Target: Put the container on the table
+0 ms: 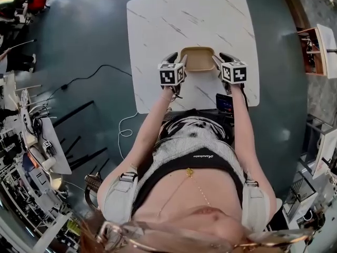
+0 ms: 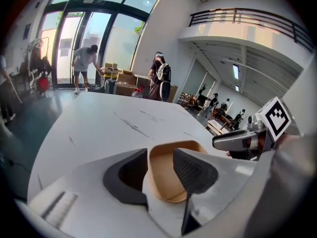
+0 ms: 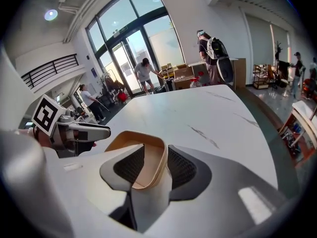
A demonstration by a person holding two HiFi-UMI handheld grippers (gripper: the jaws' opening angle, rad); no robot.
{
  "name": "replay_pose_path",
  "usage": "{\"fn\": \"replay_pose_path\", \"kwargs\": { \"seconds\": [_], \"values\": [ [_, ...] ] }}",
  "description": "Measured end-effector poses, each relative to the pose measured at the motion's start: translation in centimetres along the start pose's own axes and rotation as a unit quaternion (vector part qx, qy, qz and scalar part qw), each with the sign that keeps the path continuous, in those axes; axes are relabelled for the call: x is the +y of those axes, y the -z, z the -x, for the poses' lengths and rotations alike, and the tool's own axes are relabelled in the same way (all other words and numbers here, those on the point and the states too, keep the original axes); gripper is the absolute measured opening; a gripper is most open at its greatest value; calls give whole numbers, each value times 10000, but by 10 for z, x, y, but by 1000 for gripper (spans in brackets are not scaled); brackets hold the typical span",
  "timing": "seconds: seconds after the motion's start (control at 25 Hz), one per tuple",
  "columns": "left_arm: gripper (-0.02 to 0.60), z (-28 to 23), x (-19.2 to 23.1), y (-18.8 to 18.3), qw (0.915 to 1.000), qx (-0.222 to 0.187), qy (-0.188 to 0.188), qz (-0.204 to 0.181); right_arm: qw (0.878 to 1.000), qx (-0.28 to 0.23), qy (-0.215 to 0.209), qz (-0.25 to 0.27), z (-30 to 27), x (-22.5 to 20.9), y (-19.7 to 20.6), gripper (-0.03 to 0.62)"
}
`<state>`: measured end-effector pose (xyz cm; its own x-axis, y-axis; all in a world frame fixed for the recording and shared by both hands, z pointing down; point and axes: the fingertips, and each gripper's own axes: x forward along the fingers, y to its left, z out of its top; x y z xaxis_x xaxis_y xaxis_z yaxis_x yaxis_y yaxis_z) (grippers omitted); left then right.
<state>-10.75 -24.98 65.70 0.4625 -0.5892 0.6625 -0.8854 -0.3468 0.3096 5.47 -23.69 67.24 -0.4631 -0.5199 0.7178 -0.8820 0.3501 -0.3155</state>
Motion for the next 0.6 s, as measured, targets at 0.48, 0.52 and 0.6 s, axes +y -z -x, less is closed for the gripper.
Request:
{"fn": "replay_pose_path", "kwargs": {
  "seconds": [0.48,0.52,0.6],
  "values": [
    [155,30,-27,-20,9987,-431,173,-208,9972,-554,-2,495,34,19,-30,158],
    [155,33,-29,-22,9985,-465,180,-220,9968,-590,-12,530,37,22,-32,158],
    [155,37,-32,-24,9982,-518,203,-232,9962,-649,-22,583,43,26,-35,156]
  ]
}}
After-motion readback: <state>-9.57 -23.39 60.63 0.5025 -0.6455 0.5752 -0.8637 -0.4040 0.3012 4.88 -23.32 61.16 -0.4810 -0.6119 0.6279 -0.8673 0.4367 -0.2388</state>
